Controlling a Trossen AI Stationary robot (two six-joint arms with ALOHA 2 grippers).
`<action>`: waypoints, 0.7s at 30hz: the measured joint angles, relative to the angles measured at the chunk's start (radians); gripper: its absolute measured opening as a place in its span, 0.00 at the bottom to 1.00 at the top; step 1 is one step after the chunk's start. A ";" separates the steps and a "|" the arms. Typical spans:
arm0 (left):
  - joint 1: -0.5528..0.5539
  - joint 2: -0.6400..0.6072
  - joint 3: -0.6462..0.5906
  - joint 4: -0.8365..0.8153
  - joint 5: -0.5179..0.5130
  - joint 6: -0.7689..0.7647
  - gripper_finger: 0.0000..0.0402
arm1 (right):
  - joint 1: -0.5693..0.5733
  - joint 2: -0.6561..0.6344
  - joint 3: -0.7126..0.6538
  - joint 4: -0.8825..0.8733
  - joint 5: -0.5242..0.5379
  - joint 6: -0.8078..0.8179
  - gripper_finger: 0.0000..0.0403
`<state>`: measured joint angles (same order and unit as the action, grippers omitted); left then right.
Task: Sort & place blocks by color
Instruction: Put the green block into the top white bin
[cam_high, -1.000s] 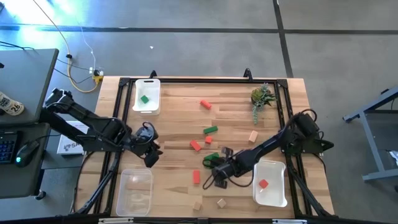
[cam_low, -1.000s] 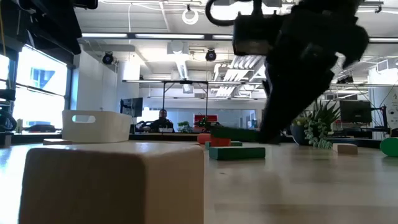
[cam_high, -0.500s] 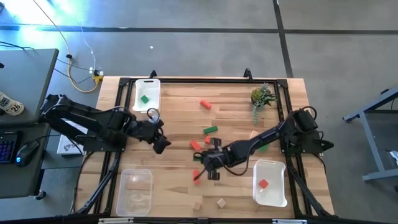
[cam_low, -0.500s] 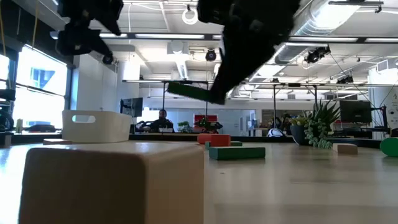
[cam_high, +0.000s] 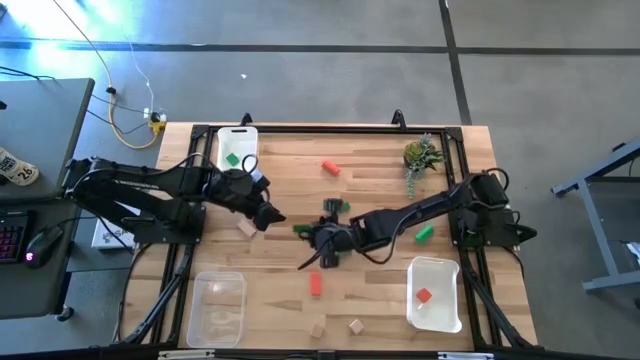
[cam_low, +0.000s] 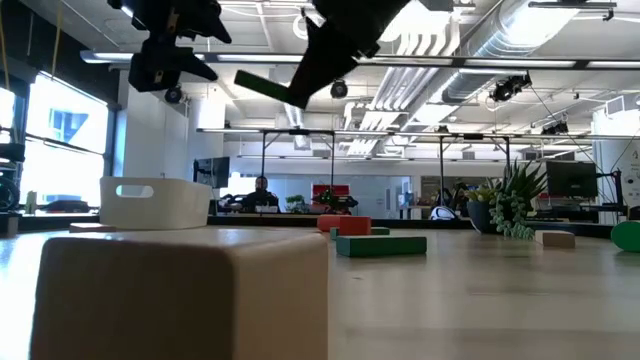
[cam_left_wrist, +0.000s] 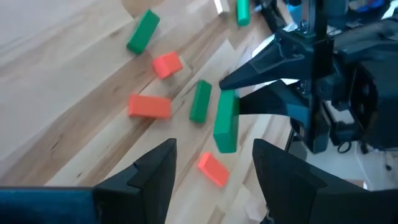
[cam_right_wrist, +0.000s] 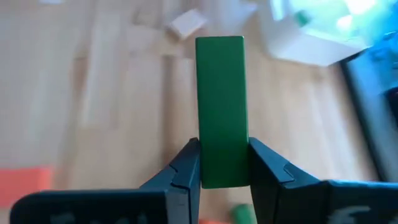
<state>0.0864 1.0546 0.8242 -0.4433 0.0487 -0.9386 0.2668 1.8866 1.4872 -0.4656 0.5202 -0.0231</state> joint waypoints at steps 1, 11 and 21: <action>0.005 0.000 0.000 0.007 -0.004 0.000 0.50 | -0.004 0.000 0.007 0.001 0.022 -0.014 0.18; 0.033 0.015 0.000 0.093 -0.072 0.000 0.50 | -0.054 0.000 0.037 0.060 0.133 -0.131 0.18; 0.033 0.072 0.000 0.180 -0.113 0.000 0.50 | -0.064 -0.001 0.037 0.150 0.180 -0.214 0.18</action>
<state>0.1192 1.1262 0.8242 -0.2630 -0.0646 -0.9390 0.2024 1.8854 1.5246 -0.3152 0.7000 -0.2370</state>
